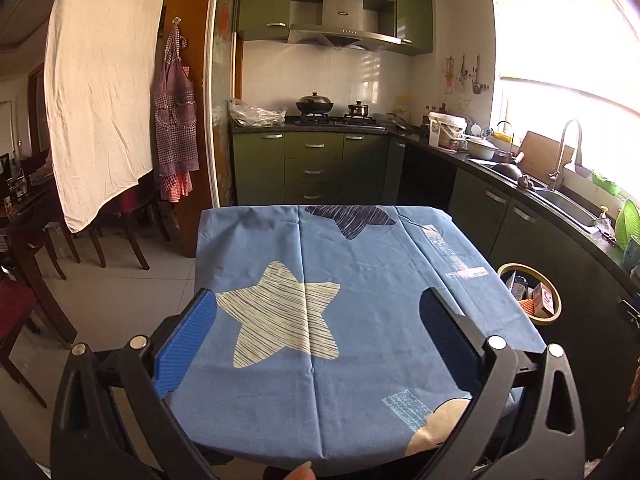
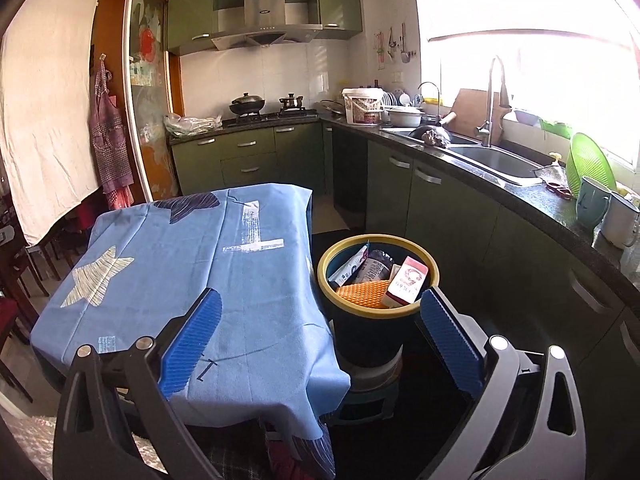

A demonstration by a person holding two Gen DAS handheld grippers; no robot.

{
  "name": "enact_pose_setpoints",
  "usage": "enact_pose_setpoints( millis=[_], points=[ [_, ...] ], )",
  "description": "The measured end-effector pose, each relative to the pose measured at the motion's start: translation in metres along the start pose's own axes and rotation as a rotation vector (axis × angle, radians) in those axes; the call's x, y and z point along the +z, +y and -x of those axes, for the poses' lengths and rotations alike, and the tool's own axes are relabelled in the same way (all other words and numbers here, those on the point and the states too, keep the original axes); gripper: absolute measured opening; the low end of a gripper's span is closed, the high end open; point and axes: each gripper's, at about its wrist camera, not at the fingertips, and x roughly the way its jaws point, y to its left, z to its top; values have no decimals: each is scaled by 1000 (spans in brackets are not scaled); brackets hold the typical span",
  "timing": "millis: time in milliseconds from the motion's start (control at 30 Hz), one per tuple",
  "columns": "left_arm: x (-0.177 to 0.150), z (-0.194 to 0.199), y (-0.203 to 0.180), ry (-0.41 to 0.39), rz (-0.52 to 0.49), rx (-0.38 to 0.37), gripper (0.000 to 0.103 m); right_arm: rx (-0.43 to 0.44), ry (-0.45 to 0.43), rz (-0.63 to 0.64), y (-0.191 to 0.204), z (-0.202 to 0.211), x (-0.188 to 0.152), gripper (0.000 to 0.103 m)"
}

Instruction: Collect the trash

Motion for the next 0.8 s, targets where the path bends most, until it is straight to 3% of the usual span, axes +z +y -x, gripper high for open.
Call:
enact_pose_setpoints(
  millis=[800],
  points=[
    [-3,-2,-1,0,-11,7,97,0,-13,11,3,-5,4,98]
  ],
)
